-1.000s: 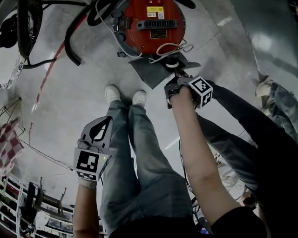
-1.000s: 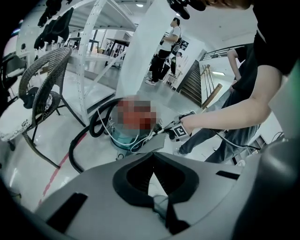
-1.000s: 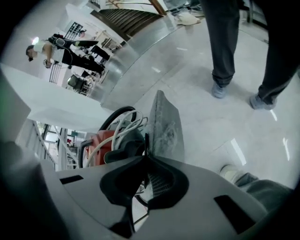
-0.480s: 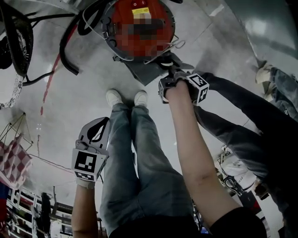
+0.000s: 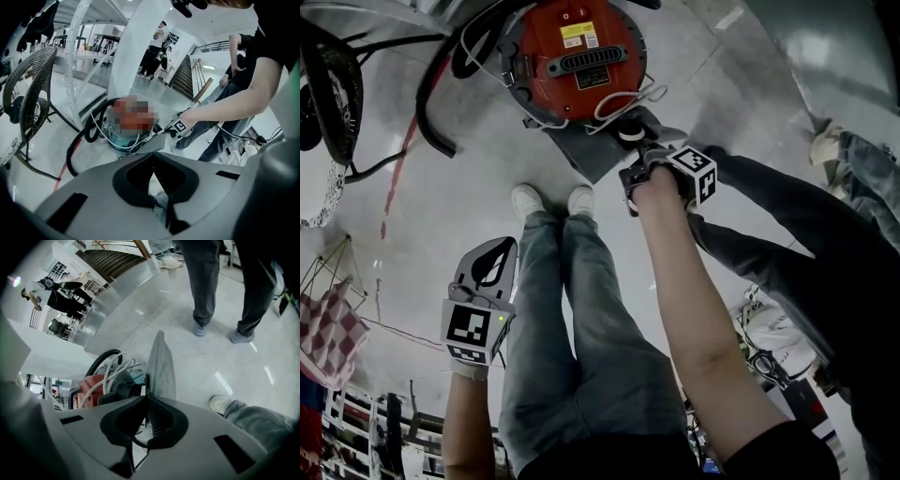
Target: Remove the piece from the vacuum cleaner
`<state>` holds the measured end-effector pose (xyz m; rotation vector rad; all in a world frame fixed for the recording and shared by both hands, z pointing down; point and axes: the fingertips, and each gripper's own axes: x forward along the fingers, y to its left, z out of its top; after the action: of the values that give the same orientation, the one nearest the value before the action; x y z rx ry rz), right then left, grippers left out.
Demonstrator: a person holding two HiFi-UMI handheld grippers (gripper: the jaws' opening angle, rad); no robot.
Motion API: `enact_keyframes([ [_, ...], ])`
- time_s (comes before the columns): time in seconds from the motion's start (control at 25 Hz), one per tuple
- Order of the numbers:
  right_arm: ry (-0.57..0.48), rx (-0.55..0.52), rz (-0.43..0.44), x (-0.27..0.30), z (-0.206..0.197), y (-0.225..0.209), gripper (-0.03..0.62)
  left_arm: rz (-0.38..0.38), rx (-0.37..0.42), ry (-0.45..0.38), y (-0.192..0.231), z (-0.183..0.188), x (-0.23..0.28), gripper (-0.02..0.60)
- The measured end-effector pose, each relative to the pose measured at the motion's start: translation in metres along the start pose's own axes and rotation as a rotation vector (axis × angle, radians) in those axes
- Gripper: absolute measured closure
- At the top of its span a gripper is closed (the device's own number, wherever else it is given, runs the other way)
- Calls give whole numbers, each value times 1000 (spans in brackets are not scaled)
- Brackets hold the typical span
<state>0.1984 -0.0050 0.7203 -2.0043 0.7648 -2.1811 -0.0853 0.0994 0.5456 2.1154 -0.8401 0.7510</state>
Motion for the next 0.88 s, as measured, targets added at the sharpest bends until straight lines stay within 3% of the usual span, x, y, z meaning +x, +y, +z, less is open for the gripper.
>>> enact_keyframes([
  [0.4, 39, -158, 43, 1, 3, -1, 554, 0, -19, 1, -1, -4, 3, 563],
  [0.6, 47, -49, 54, -4, 0, 1, 556, 1, -13, -3, -5, -4, 1, 563],
  [0.88, 59, -7, 57, -5, -4, 4, 556, 3, -21, 5, -2, -6, 1, 563],
])
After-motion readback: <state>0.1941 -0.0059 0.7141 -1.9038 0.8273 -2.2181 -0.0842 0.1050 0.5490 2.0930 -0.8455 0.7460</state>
